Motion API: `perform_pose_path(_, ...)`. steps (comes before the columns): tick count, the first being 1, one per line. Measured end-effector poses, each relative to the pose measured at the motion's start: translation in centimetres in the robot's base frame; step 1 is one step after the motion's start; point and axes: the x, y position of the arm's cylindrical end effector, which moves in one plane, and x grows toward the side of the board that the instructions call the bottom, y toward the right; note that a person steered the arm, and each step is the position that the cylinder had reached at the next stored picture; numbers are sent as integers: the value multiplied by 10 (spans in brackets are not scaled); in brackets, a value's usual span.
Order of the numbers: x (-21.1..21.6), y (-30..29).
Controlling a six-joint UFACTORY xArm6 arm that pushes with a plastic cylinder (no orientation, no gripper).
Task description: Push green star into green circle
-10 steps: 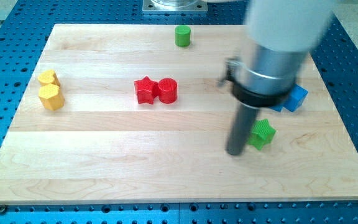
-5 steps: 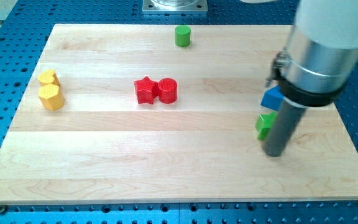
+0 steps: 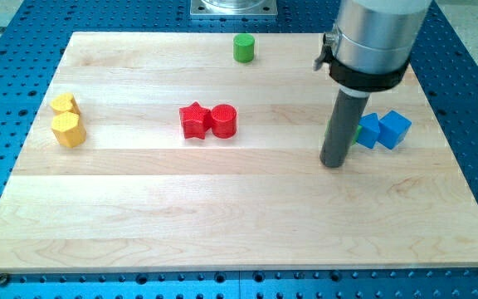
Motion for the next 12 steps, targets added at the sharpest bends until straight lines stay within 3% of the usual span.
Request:
perform_pose_path(1, -12, 25)
perform_pose_path(3, -98, -55)
perform_pose_path(4, -117, -30)
perform_pose_path(5, -91, 62)
perform_pose_path(7, -138, 127)
perform_pose_path(8, -112, 213)
perform_pose_path(10, -20, 207)
perform_pose_path(12, -30, 125)
